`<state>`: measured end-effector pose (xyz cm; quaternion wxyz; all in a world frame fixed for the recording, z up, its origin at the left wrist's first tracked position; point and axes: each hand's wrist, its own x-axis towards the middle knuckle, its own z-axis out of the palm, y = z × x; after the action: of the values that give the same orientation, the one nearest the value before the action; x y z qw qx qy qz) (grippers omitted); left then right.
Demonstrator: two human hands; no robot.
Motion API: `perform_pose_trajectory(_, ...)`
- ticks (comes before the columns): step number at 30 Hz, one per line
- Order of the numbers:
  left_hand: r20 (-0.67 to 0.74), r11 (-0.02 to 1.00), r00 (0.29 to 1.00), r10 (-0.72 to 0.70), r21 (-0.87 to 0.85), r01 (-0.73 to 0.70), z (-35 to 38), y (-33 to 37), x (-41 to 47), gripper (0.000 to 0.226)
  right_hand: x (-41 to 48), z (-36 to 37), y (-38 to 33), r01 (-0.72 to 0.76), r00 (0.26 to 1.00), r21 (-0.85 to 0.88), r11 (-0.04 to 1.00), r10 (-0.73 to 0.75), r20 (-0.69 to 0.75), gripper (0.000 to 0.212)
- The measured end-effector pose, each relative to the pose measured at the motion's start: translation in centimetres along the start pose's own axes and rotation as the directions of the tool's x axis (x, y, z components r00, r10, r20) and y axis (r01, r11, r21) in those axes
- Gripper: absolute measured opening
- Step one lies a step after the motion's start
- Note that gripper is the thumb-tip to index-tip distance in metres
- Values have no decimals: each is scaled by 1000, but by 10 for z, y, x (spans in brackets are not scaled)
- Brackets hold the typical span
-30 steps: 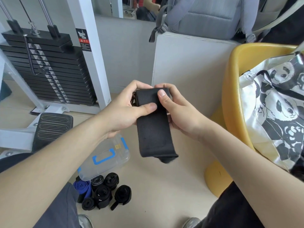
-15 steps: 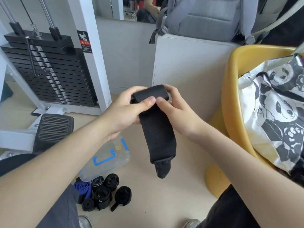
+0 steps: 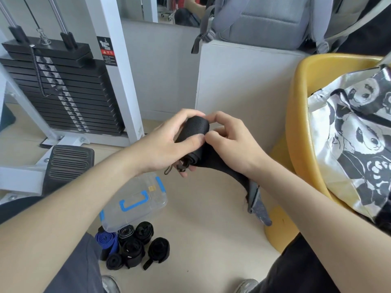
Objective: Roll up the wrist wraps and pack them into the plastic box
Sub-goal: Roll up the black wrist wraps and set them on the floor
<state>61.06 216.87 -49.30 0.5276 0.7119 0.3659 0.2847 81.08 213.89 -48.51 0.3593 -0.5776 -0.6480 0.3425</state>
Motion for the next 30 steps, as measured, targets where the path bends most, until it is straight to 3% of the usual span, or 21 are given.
perform_pose_trajectory(3, 79, 997, 997, -22, 75, 16, -11, 0, -5, 74, 0, -9, 1, -56, 998, 126, 990, 51, 46, 14)
perform_pose_trajectory(6, 62, 959, 998, 22, 280, -39, -16, 2, -7, 95, -1, -16, 2, -124, 990, 177, 976, 110, 86, 34)
perform_pose_trajectory(10, 71, 851, 993, 95, 511, -118, -14, 1, -6, 87, -1, -19, 3, -94, 987, 77, 993, 83, 141, 36)
perform_pose_trajectory(14, 115, 792, 993, 32, 603, -95, -10, -3, -6, 74, 1, -22, 3, -79, 984, -169, 982, 104, 142, 53)
perform_pose_trajectory(17, 115, 672, 993, -17, 737, -73, -6, -5, -3, 70, 1, -15, 1, -46, 991, -316, 948, 83, 105, 61)
perform_pose_trajectory(20, 101, 536, 993, -59, 843, -54, -2, -8, -1, 73, 1, -2, 3, -186, 977, -305, 934, 209, 43, 74)
perform_pose_trajectory(22, 93, 497, 992, -91, 867, -36, 4, -11, 0, 69, 2, 7, 5, -329, 936, -230, 916, 348, 50, 48)
perform_pose_trajectory(23, 93, 500, 990, -107, 866, -27, 6, -13, 0, 65, 2, 11, 6, -389, 913, -193, 901, 405, 52, 35)
perform_pose_trajectory(24, 100, 519, 988, -119, 855, -24, 8, -15, 0, 64, 2, 13, 6, -432, 893, -170, 886, 446, 58, 36)
perform_pose_trajectory(28, 149, 641, 984, -100, 766, -50, 3, -18, 2, 74, -1, 10, 7, -439, 874, -143, 887, 458, 160, 67)
perform_pose_trajectory(30, 153, 684, 987, -39, 724, -85, -1, -19, 1, 84, -2, 9, 6, -418, 886, -93, 904, 428, 180, 61)
